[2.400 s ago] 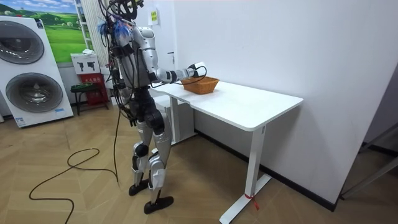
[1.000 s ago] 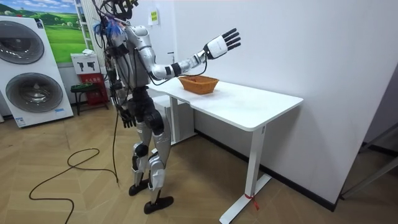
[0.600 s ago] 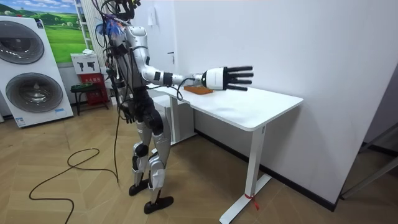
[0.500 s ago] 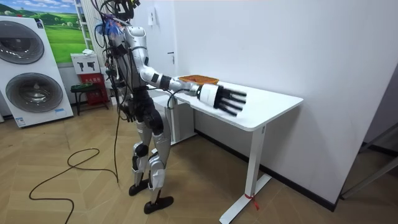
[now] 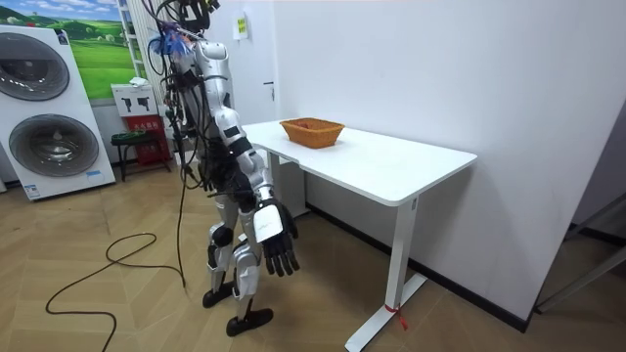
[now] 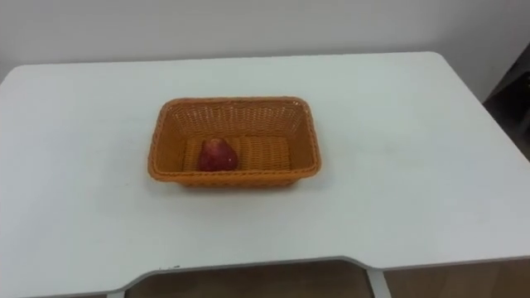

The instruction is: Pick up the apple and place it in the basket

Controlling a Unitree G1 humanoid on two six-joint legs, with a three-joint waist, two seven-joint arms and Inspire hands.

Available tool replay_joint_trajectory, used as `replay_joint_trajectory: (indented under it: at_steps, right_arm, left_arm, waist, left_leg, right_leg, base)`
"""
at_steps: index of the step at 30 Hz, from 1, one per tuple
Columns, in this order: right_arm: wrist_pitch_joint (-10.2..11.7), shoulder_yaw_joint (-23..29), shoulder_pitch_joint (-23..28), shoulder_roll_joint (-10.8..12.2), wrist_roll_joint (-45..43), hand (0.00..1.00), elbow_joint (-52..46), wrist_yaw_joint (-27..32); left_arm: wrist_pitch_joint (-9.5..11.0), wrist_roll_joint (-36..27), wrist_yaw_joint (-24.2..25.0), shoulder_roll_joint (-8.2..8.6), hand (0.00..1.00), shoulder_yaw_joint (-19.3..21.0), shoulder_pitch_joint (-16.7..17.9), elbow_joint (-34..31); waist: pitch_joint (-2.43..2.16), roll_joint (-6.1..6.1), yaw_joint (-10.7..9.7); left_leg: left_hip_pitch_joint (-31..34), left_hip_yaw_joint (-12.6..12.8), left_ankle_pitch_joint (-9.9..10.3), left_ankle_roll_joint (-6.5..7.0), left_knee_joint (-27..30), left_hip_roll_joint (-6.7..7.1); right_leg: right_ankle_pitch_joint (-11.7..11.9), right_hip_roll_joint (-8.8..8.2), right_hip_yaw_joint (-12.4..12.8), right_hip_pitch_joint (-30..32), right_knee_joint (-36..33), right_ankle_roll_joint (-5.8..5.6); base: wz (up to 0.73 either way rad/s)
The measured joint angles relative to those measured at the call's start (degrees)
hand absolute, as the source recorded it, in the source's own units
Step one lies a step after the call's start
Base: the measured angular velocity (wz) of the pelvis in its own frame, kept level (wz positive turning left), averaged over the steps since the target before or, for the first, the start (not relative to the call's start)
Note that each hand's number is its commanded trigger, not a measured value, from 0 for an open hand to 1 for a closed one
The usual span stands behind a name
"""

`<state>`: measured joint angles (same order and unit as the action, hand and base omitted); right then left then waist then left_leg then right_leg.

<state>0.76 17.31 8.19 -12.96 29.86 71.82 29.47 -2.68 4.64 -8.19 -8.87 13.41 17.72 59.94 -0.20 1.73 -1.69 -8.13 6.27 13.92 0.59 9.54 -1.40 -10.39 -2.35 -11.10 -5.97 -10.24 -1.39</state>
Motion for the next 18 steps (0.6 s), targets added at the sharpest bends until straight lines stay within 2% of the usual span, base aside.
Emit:
replay_joint_trajectory:
  at_steps: [3,5,10,15,18]
  right_arm:
    - [-2.65,-3.44,0.70,2.06,0.95,0.00,2.12,-9.06]
    - [-3.54,-4.42,0.86,2.61,0.88,0.00,2.47,-12.99]
    - [-4.09,-7.78,0.75,3.10,-4.73,0.00,2.51,-20.87]
    - [-4.16,-11.75,-0.37,3.23,-11.90,0.00,2.26,-25.42]
    - [-3.89,-15.71,-1.11,3.50,-15.20,0.00,1.63,-25.98]
  left_arm:
    - [-1.09,0.04,0.38,0.50,0.00,-0.04,-0.07,0.06]
    - [-1.33,0.04,0.52,0.58,0.00,-0.01,-0.08,0.46]
    - [-1.66,0.05,0.52,0.72,0.00,-0.08,-0.28,0.79]
    - [-2.07,0.04,0.29,0.72,0.00,-0.81,-0.39,1.68]
    - [-2.13,-0.03,-0.32,0.79,0.00,-3.38,-1.59,1.74]
  waist:
    - [0.01,-0.02,0.63]
    - [0.14,-0.22,0.64]
    - [0.57,-0.50,0.72]
    - [0.57,-1.01,0.79]
    - [0.53,-1.36,1.05]
  left_leg:
    - [0.22,-0.04,0.01,-0.01,-0.04,0.01]
    - [0.01,-0.05,0.01,-0.01,-0.08,0.01]
    - [-0.40,-0.27,0.05,0.01,-0.40,-0.01]
    - [-0.37,-0.40,0.12,0.00,-0.34,-0.04]
    - [0.00,-0.76,0.12,0.00,-0.01,-0.02]
  right_leg:
    - [0.00,0.03,-0.22,-0.09,0.54,-0.01]
    - [0.00,0.03,-0.18,-0.25,0.55,-0.01]
    - [-0.02,0.06,-0.28,-0.77,0.82,-0.04]
    - [-0.02,0.08,-0.72,-0.85,0.70,-0.04]
    - [-0.01,0.04,-0.77,-0.58,0.53,-0.03]
  base:
    - [0.03]
    - [0.00]
    - [0.01]
    - [0.02]
    - [0.00]
